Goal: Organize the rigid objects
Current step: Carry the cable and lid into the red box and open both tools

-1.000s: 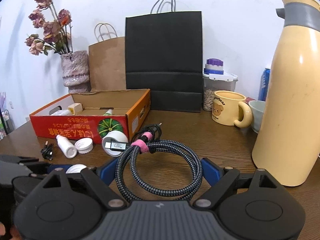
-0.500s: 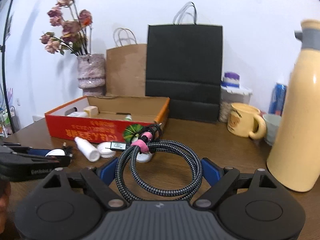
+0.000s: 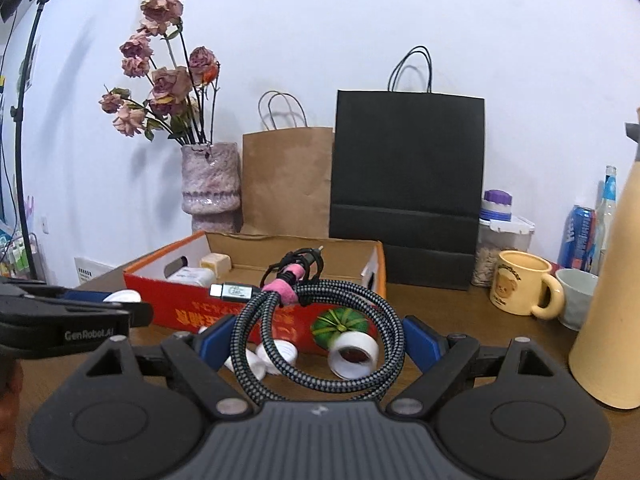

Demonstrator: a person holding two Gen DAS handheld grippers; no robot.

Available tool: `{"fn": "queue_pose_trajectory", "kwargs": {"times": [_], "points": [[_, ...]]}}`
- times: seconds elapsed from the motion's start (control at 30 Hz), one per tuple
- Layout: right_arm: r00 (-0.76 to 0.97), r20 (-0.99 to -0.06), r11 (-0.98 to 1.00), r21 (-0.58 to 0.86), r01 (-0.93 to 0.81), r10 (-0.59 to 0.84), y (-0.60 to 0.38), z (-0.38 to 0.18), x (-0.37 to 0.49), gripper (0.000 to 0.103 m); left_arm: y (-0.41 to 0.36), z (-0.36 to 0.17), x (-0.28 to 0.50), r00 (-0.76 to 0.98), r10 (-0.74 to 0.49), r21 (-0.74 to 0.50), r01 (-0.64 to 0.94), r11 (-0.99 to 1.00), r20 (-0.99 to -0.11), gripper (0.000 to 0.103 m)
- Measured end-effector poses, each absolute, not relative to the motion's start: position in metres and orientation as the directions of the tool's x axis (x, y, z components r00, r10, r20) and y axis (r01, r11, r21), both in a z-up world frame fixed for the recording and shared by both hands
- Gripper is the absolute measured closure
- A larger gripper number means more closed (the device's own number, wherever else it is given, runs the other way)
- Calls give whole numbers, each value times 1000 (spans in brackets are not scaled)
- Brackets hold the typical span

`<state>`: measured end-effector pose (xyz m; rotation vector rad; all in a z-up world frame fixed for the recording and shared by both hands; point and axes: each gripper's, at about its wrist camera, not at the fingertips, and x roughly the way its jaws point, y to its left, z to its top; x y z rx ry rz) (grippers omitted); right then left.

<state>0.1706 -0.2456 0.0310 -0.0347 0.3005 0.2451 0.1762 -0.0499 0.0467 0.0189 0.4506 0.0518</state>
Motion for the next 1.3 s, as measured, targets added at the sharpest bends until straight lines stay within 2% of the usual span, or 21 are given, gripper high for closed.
{"fn": "queue_pose_trajectory", "kwargs": {"times": [0.37,0.77,1.3], "points": [[937,-274,974,-7,-227,216,-212,44,190,16,-31,65,197,915,54,3,-57,998,-400,62],[938,-292,981,2,-194,186,-207,49,221,16,-21,79,221,925,83,-21,-98,995,-370,62],[937,-298,982,9,-187,181,-202,51,262,16,-24,77,264,918,116,-25,-136,990,-378,62]]}}
